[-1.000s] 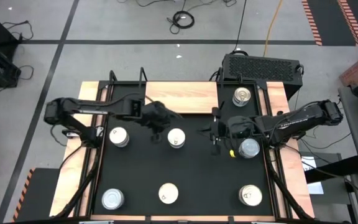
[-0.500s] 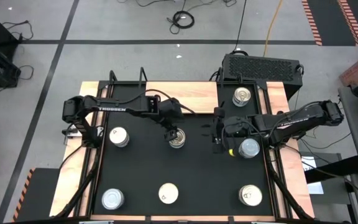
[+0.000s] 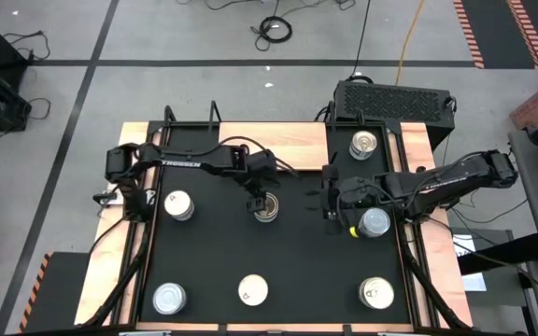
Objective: Stack canned seafood by type on shelf
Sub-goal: Put the blue tuna can on the shelf
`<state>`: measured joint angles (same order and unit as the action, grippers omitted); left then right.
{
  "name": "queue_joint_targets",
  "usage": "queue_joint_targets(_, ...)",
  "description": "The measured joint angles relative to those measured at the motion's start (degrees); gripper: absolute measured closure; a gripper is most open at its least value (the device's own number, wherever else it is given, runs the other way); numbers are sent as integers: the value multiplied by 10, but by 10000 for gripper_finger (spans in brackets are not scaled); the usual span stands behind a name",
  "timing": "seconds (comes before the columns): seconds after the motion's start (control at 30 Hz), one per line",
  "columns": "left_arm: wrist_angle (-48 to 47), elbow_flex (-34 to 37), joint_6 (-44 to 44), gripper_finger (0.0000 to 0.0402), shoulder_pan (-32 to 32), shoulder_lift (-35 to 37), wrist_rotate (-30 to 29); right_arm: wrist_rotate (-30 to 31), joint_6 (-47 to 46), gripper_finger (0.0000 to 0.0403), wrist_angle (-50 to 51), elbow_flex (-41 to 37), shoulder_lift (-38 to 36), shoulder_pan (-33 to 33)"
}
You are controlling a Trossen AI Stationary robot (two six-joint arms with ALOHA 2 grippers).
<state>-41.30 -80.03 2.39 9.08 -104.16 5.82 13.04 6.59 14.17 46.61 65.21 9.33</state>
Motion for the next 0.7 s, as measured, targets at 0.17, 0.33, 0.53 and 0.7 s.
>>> queue_joint_targets(0.17, 10, 0, 2, 160, 2, -17, 2, 3, -35, 234, 39, 0, -41, 20)
queue_joint_targets(0.33, 20, 2, -3, 160, 12, -22, 9, 4, -64, 234, 48, 0, -77, 40)
queue_joint_targets(0.53, 24, 7, -2, 160, 31, -42, 57, 4, -77, 234, 45, 0, -83, 58)
queue_joint_targets(0.7, 33, 8, 12, 168, 48, -52, 137, 4, -89, 234, 42, 0, -77, 66)
